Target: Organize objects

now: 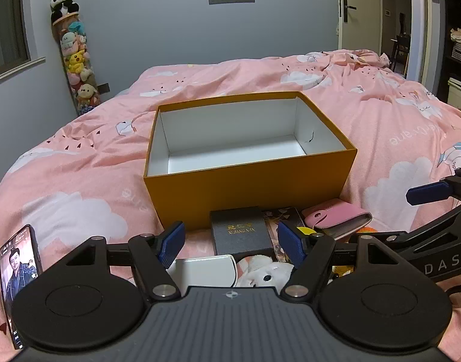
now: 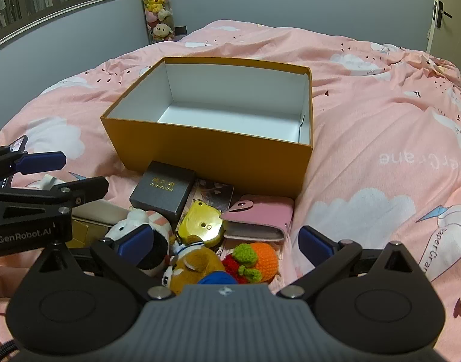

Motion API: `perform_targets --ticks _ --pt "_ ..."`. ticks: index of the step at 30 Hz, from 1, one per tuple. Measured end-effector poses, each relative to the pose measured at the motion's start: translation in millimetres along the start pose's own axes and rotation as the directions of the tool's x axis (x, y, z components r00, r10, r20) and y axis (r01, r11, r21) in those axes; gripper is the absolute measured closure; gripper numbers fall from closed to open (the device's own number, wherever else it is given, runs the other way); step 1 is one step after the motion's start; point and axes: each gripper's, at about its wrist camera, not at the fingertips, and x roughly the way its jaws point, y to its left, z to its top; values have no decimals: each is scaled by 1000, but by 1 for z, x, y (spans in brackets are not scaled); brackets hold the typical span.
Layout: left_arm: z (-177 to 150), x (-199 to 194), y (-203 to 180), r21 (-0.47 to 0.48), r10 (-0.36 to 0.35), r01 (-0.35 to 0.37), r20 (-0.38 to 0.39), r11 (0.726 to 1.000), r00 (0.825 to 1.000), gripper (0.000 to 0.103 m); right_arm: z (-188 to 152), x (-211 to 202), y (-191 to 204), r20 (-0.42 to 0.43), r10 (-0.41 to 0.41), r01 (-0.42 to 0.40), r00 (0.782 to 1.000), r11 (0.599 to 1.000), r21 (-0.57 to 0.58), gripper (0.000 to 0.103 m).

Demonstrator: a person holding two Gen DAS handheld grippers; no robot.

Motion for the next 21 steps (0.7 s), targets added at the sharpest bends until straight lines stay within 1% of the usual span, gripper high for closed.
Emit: perform_targets --ticks 21 --pt "-1 2 1 -15 8 -8 -16 1000 1000 21 -2 2 0 -19 3 -2 1000 1000 9 1"
